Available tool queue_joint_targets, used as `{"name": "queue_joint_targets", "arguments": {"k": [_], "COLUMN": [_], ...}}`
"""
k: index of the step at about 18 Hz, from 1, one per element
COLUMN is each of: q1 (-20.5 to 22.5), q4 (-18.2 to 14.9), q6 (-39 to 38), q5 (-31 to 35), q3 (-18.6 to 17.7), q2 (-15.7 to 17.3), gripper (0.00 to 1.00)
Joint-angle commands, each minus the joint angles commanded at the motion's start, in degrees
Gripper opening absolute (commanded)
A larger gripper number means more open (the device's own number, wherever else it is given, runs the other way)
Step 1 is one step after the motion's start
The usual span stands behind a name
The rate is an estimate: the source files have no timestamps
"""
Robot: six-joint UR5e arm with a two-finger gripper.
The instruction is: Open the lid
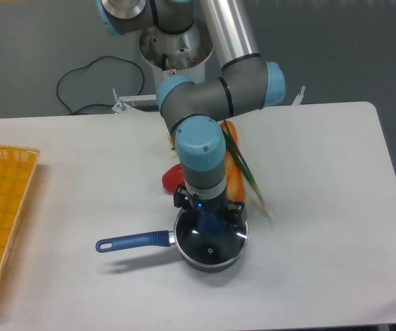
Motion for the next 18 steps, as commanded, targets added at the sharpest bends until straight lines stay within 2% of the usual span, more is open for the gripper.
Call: {"name": "queue_joint_targets", "arguments": {"k": [7, 13, 18], "q1": [0.0, 0.35, 0.53], "q4": [0.0, -0.09, 0.0], "q6": [0.0, 0.17, 0.26], "q5": [-0.18, -0.7, -1.23], "q3": [0.18, -0.35, -0.35], "q2": [-0.53, -0.27, -0.09], "gripper": [1.0, 0.96, 0.82]}}
